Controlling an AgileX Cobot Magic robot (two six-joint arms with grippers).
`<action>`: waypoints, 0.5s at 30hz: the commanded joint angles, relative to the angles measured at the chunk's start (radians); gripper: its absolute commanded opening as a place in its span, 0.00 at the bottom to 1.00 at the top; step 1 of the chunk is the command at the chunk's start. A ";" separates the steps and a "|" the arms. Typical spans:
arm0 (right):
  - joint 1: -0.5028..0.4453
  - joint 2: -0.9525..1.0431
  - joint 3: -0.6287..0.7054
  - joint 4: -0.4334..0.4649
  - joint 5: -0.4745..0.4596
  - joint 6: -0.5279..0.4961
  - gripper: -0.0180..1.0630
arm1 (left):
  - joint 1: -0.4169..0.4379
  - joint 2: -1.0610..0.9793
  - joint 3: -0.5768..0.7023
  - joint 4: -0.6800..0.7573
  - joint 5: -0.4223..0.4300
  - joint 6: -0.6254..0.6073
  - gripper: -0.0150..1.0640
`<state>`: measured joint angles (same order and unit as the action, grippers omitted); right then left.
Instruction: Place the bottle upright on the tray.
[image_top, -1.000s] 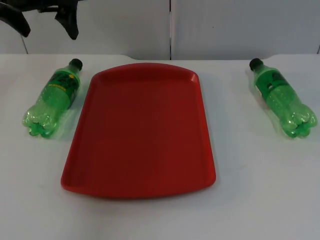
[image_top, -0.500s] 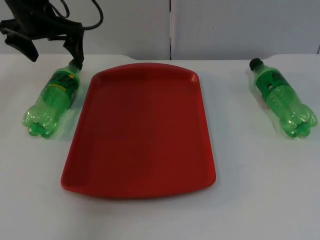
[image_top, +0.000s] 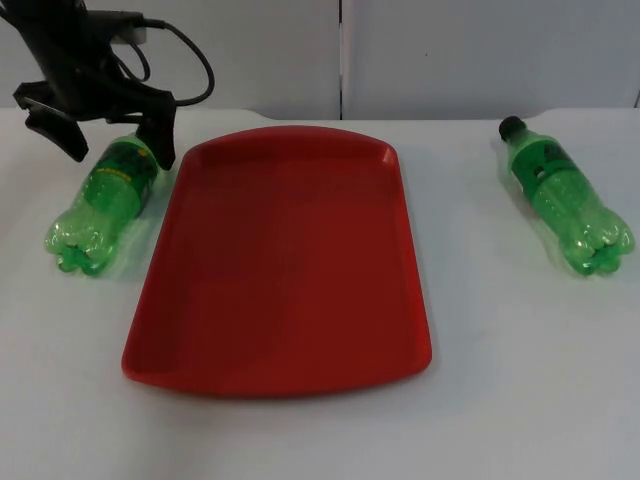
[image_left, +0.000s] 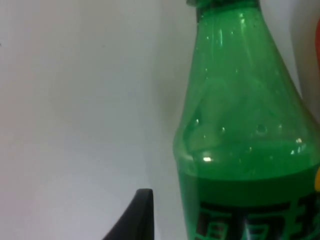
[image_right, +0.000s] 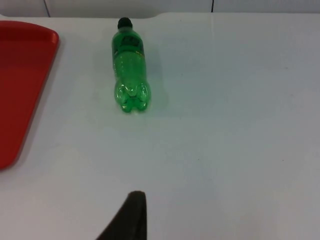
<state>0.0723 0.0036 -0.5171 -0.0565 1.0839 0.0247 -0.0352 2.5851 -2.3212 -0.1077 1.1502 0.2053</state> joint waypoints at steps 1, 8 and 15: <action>-0.007 -0.004 0.001 0.006 -0.005 -0.008 0.99 | 0.002 0.000 -0.010 -0.006 -0.019 0.007 0.99; -0.007 -0.004 0.001 0.014 -0.005 -0.010 0.99 | 0.002 0.000 -0.010 0.003 -0.055 0.007 0.99; -0.007 -0.004 0.001 0.019 -0.005 -0.010 0.99 | 0.002 0.001 -0.010 0.003 -0.055 0.007 0.99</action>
<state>0.0723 0.0036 -0.5171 -0.0452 1.0839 0.0247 -0.0352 2.5901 -2.3212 -0.1077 1.1048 0.2092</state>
